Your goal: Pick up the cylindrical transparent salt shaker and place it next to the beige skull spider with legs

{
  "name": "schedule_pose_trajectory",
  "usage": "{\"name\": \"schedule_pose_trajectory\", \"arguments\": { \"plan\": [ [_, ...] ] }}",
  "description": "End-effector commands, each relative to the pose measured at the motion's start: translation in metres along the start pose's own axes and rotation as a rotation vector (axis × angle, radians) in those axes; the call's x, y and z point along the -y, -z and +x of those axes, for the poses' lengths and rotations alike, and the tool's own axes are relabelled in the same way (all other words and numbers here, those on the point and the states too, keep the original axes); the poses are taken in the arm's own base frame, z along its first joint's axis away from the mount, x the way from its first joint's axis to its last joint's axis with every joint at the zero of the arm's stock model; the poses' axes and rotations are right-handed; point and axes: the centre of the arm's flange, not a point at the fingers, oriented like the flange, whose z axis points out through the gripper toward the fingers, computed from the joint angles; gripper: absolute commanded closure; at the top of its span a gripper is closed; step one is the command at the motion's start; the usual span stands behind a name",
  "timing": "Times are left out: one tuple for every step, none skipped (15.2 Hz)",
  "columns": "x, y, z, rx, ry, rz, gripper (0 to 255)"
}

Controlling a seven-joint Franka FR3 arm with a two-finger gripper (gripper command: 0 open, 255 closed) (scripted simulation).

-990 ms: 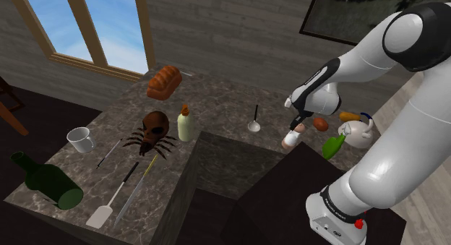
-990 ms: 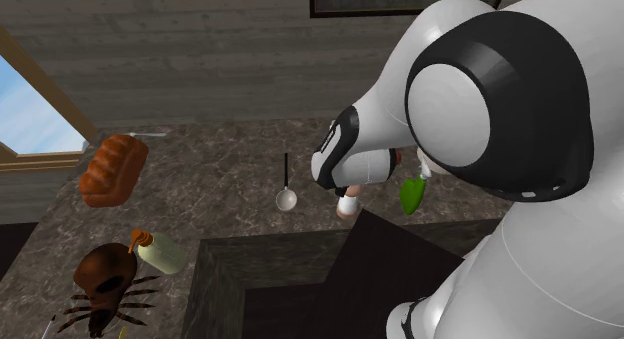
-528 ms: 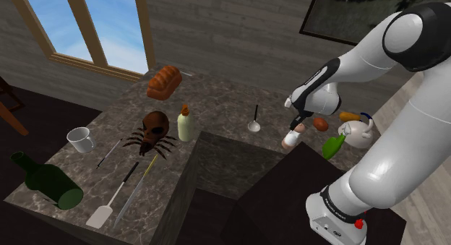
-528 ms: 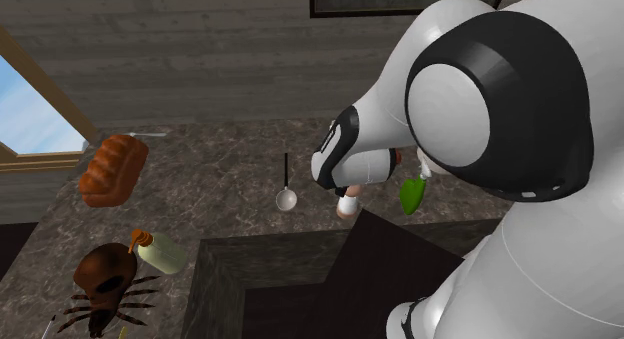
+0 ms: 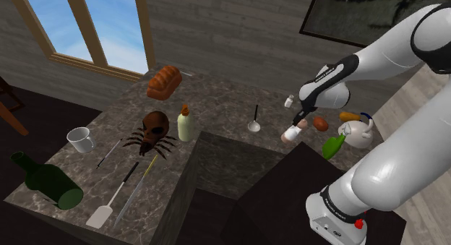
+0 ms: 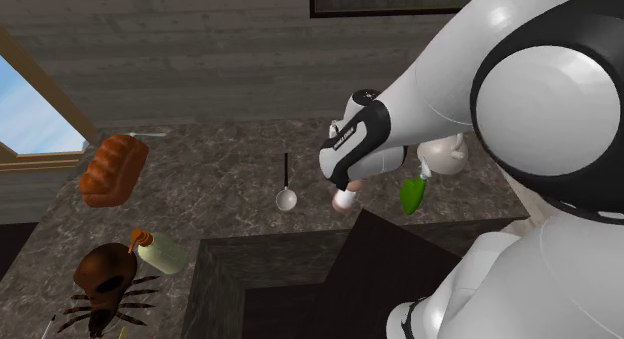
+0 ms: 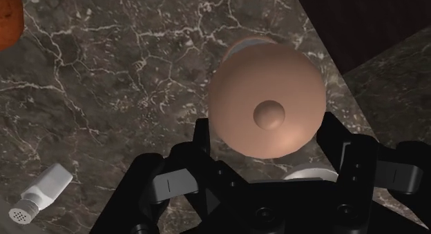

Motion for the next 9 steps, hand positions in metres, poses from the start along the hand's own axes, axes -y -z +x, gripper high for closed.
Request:
{"name": "schedule_pose_trajectory", "arguments": {
  "plan": [
    [-0.001, 0.011, 0.001, 0.001, 0.0, -0.001, 255],
    [-0.001, 0.016, 0.001, 0.001, 0.0, -0.001, 255],
    [-0.002, 0.021, 0.002, 0.001, 0.0, -0.001, 255],
    [-0.002, 0.027, 0.002, 0.001, 0.0, -0.001, 255],
    [-0.002, 0.032, 0.002, 0.001, 0.0, -0.001, 255],
    [-0.003, 0.037, 0.002, 0.001, 0.0, -0.001, 255],
    [-0.003, 0.042, 0.003, 0.001, 0.0, -0.001, 255],
    [-0.003, 0.048, 0.003, 0.001, 0.0, -0.001, 255],
    [-0.004, 0.053, 0.003, 0.001, 0.0, -0.001, 255]
  ]
}}
